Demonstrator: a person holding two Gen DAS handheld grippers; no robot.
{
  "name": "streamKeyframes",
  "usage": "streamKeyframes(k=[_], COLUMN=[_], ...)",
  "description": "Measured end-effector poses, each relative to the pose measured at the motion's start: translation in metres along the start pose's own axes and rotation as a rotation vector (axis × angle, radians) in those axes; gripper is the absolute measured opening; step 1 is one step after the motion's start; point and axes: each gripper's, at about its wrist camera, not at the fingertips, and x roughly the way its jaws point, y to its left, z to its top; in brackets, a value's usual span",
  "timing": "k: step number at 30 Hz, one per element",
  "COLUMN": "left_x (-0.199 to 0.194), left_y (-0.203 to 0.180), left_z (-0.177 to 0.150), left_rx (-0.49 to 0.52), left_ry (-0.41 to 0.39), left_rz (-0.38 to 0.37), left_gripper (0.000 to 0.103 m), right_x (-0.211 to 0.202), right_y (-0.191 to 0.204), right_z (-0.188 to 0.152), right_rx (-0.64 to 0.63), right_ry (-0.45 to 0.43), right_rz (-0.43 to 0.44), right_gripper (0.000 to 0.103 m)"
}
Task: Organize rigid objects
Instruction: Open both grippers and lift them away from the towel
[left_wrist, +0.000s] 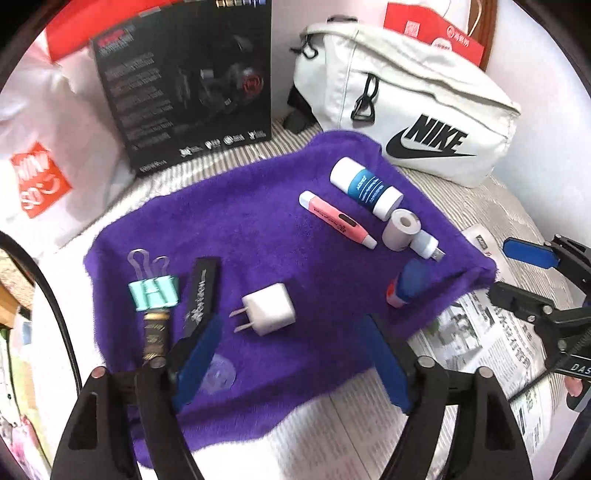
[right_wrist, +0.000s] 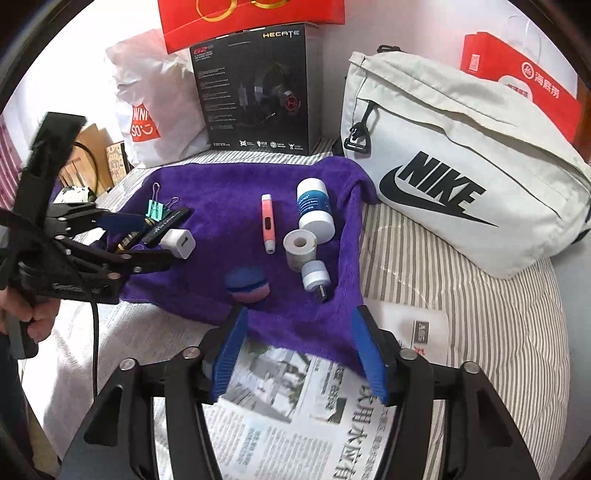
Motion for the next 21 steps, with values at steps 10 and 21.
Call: streamKeyframes(k=[10,21], left_x=[-0.045,-0.089], left_y=[0.019,0.012], left_z=[-0.045,-0.079], left_rx=[-0.119,-0.19], left_ry=[-0.022,-0.073], left_rz=[0.064,0.158], left_gripper=[0.095,0.095], right_x=[-0.015,-0.043], right_y=[0.029,0.057], right_z=[-0.013,-0.027], right_rx=[0.054,0.084], right_ry=[-0.006,-0.001], right_rz=[0.003,-0.04], right_gripper=[0.089,0.103])
